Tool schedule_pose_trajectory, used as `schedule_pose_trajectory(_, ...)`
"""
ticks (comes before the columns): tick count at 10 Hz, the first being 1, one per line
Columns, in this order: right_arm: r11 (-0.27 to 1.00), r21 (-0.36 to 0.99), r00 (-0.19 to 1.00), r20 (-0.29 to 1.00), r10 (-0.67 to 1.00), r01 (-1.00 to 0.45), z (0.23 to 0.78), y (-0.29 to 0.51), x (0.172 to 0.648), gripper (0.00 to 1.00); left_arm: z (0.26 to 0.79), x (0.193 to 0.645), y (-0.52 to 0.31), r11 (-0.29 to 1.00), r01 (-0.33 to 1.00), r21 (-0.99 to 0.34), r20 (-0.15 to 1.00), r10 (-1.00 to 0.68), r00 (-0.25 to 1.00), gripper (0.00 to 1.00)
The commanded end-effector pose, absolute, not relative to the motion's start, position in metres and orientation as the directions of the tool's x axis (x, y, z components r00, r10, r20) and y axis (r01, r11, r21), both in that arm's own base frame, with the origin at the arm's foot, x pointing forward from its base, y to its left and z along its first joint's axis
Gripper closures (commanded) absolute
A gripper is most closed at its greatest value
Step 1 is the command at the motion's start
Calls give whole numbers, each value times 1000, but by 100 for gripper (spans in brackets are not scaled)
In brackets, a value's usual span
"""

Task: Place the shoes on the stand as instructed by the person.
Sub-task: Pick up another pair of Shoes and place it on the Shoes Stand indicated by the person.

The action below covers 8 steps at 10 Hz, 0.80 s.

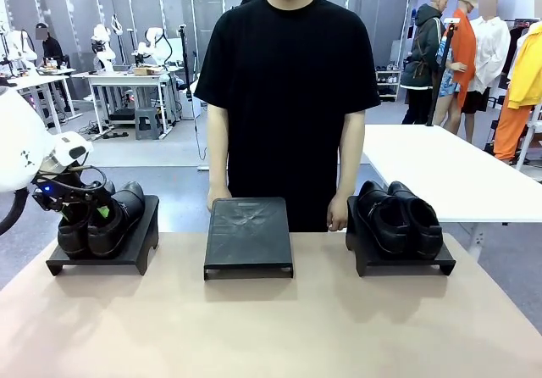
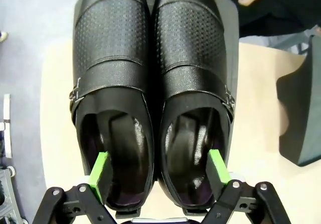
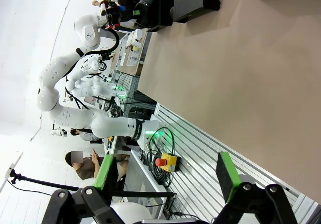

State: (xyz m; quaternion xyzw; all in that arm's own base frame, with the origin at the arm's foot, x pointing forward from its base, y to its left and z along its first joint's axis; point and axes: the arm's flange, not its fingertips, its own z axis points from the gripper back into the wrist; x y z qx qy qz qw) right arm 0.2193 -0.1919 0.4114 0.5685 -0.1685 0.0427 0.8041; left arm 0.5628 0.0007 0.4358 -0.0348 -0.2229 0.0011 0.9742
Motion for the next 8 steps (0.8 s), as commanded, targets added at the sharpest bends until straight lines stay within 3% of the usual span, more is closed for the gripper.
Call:
schedule_pose_trajectory(1, 343, 901, 937, 325, -131, -265, 415, -190, 219, 0, 437, 568, 1, 997, 21, -70, 437, 12, 899, 6)
schedule_pose_trajectory(8, 343, 901, 937, 325, -131, -265, 415, -190, 219, 0, 437, 568, 1, 997, 21, -70, 437, 12, 899, 6)
